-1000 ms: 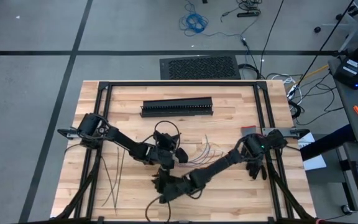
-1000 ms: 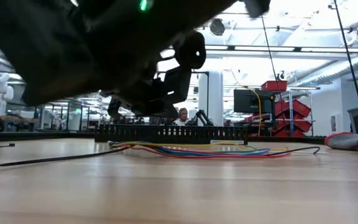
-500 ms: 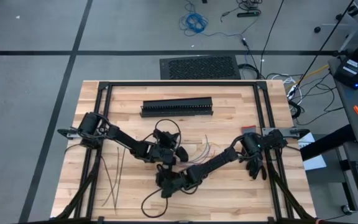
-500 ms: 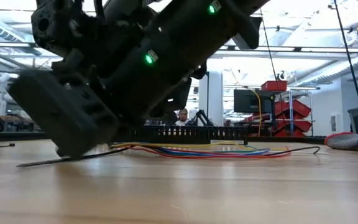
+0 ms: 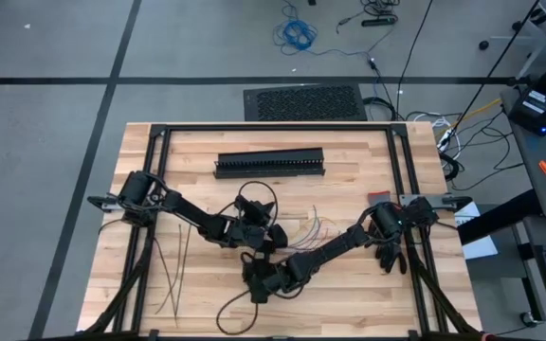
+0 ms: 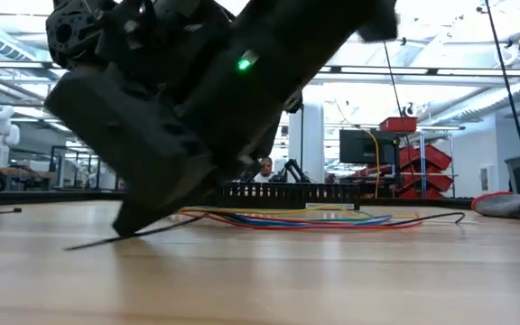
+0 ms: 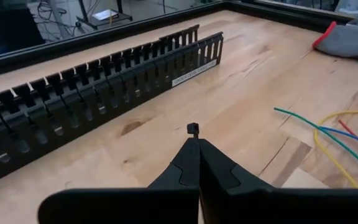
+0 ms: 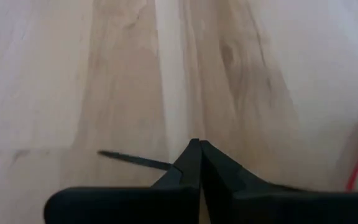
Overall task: Ziptie cables
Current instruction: Wrap the zip tie around the cable wires
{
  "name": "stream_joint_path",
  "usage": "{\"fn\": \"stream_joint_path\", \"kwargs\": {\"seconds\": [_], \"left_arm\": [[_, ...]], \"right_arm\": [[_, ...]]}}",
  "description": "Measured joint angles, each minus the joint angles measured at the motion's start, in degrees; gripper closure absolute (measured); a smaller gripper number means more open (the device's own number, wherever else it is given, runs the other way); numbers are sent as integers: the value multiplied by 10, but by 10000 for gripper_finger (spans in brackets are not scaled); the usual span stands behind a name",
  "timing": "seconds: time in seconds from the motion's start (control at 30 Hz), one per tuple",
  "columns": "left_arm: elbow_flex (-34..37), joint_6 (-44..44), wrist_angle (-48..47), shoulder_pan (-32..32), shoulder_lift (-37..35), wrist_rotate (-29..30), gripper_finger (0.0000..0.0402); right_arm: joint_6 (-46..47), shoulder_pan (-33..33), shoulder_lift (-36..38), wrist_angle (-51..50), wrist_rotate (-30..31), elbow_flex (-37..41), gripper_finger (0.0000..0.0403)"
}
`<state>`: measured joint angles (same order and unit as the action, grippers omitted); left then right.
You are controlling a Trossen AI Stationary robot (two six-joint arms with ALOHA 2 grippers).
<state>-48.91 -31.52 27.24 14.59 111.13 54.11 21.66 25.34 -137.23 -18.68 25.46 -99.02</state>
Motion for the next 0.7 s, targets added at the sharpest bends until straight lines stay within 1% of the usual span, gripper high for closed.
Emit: {"fn": "stream_joint_path", "kwargs": {"seconds": [0.23, 0.47, 0.57, 0.7], "left_arm": [[2, 6, -9, 1, 0, -47, 402], [2, -9, -9, 4, 0, -89, 402], [2, -25, -8, 12, 11, -97, 402], [2, -24, -12, 17, 20, -99, 402]], "right_arm": [[120, 43, 27, -149, 12, 2, 403], [209, 78, 44, -270, 22, 3, 403], [231, 87, 46, -295, 30, 4, 403], [239, 90, 46, -295, 38, 5, 403]]}}
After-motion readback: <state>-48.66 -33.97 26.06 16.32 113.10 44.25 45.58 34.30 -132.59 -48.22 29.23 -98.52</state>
